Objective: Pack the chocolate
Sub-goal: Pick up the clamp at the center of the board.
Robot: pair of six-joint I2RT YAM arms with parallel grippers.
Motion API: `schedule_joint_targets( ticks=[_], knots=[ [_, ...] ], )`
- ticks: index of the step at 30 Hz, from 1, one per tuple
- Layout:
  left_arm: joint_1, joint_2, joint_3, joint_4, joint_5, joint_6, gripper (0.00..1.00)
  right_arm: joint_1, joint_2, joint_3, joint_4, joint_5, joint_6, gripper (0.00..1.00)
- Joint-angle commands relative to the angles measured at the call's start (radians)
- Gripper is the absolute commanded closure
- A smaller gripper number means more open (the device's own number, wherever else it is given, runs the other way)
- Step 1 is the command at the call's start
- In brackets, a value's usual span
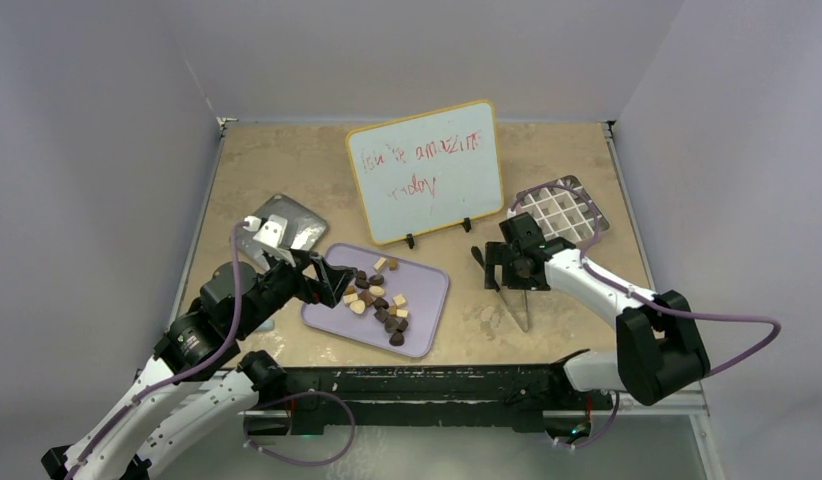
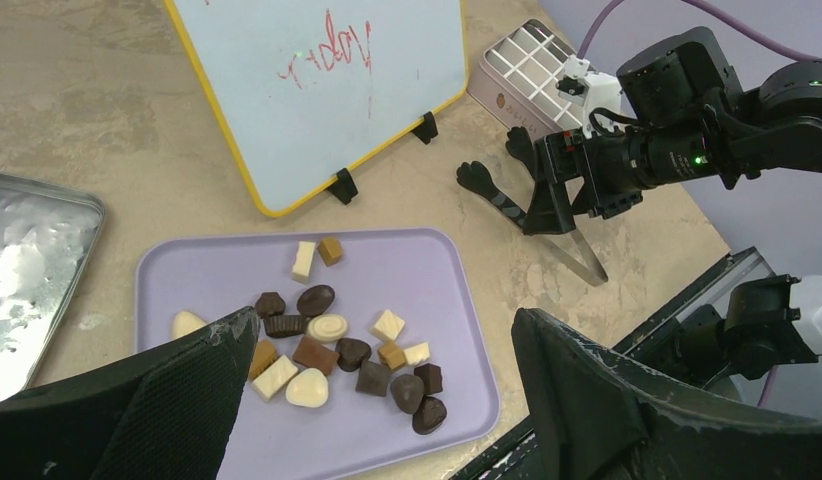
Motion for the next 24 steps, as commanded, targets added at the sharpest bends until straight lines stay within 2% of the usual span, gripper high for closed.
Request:
schedule_joint_targets(
  ticks=[1,10,16,24],
  knots=[
    [-0.004,0.000,-0.003,0.005,-0.011,0.020,0.04,-0.004,0.006,0.002,0.029,-0.048,-0.015,0.01],
    [-0.006,-0.003,-0.003,0.003,-0.017,0.018,0.04,-0.004,-0.024,-0.015,0.015,-0.117,-0.013,0.05],
    [-0.004,0.000,-0.002,0.002,-0.023,0.020,0.04,-0.003,-0.036,-0.016,0.031,-0.176,-0.018,0.17],
    [-0.004,0.002,-0.003,0.005,-0.011,0.023,0.04,0.026,-0.045,-0.030,0.037,-0.223,0.026,0.28]
  ],
)
